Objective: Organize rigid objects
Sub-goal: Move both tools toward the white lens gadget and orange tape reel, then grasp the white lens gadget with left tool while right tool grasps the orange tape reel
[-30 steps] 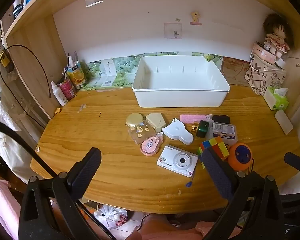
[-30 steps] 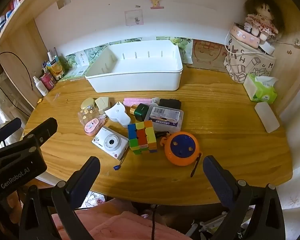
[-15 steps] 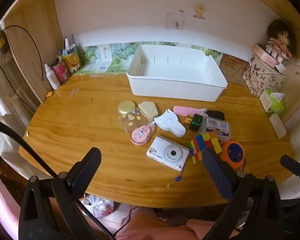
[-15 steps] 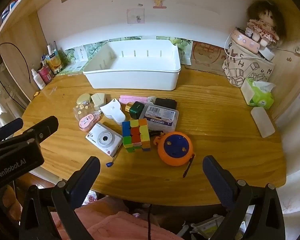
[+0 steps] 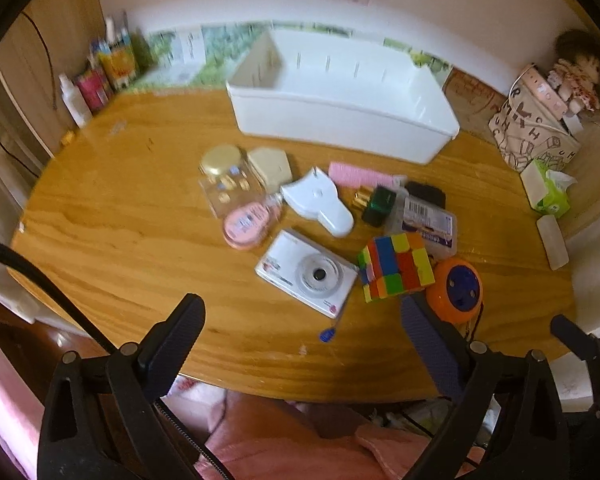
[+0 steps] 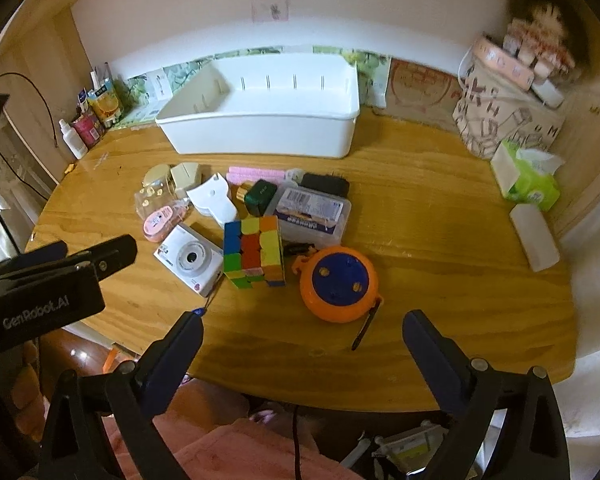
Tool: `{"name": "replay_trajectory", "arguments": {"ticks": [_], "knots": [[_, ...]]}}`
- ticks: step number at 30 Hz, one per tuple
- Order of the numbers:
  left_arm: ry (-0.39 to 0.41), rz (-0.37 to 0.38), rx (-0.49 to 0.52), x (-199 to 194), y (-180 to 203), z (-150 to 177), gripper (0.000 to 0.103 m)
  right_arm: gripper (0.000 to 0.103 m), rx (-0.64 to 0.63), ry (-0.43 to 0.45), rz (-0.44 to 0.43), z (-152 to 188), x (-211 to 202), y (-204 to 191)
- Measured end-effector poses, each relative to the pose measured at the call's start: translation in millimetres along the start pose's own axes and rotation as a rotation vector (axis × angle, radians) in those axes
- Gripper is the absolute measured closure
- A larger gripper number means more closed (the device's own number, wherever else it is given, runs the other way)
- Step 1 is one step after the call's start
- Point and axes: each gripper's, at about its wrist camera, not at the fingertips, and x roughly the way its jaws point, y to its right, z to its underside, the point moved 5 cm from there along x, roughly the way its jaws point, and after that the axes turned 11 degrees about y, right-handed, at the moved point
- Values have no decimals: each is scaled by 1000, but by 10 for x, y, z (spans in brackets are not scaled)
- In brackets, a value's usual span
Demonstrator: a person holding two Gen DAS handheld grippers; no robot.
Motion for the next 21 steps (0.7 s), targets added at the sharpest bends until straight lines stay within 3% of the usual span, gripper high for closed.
{"name": "replay_trajectory", "arguments": {"ticks": [8, 15, 21], "knots": [[-195, -35, -128, 487, -74, 45, 7, 5, 42, -140, -40, 62, 371, 215], [-386, -38, -350, 935, -183, 141, 8, 8, 84, -271, -66, 122, 722, 331], [-445, -66, -409, 1116, -208, 149, 8, 8, 92, -346, -50, 144, 930, 377]]}}
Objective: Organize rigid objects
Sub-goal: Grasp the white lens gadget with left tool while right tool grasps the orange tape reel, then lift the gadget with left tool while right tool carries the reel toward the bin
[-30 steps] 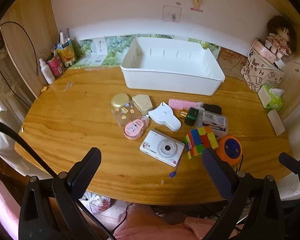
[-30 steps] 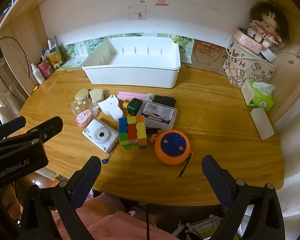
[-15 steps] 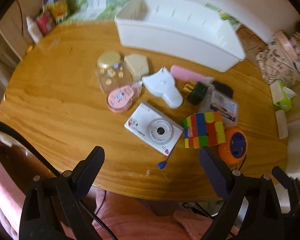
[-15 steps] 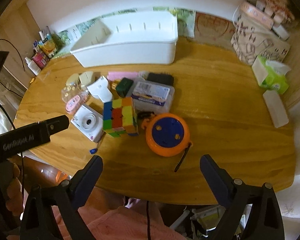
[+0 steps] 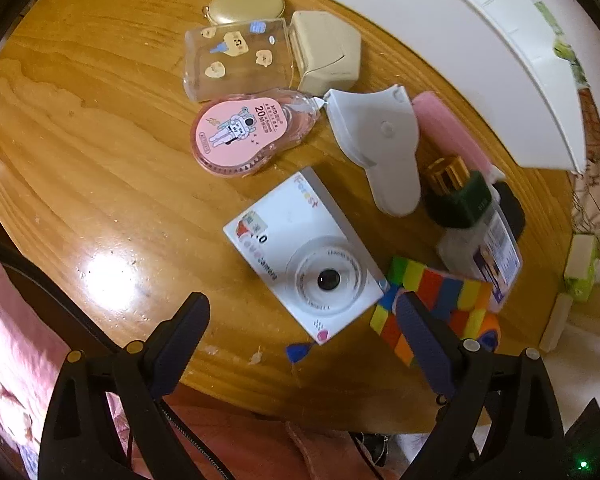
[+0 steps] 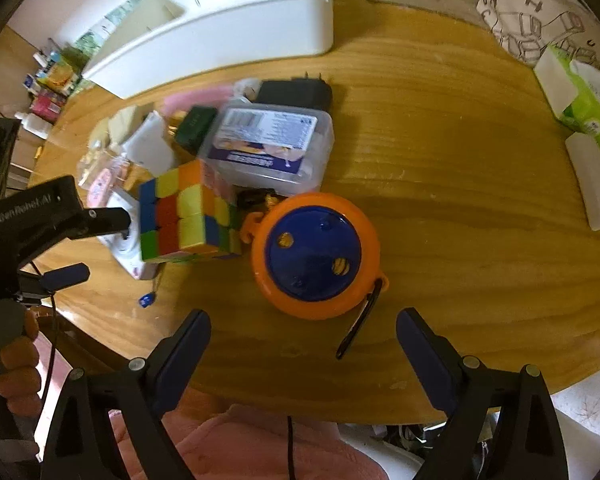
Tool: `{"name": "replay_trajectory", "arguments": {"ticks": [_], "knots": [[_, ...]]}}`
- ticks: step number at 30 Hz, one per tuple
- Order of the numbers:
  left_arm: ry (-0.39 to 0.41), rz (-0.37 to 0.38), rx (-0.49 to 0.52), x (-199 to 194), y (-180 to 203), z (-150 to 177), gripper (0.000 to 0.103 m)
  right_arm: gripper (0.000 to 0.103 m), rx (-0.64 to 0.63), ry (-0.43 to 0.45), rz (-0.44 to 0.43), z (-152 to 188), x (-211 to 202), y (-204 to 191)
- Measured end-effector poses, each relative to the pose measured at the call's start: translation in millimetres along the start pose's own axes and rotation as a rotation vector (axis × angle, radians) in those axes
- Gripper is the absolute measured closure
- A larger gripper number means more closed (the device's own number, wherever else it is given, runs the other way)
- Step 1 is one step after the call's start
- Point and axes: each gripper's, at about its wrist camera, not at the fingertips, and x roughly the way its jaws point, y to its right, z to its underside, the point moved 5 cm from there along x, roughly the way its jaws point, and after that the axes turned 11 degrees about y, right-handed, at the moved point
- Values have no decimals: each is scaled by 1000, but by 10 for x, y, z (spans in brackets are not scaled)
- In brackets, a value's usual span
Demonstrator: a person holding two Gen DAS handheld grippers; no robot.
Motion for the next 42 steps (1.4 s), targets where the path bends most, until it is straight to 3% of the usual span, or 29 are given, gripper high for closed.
{"name": "replay_trajectory", "arguments": {"ticks": [15, 23, 28, 31, 35, 42], "knots": [[-141, 1, -150, 448, -225, -137, 12, 8, 14, -107, 40, -179, 311, 168], [-139, -40, -167, 501, -205, -406, 13, 10, 17, -165, 38, -326, 547, 277], [-146, -75, -191, 578, -124, -506, 13, 12, -28, -155, 61, -450, 586, 277], [-139, -112, -182, 517, 96, -574, 18, 17, -64, -151, 71, -518, 627, 195], [-130, -139, -171, 510, 106, -630, 28, 21, -89, -156, 86, -607, 680, 81], [-104, -92, -178, 470, -21, -632, 38, 21, -47, -159, 95, -637, 707, 36]]}}
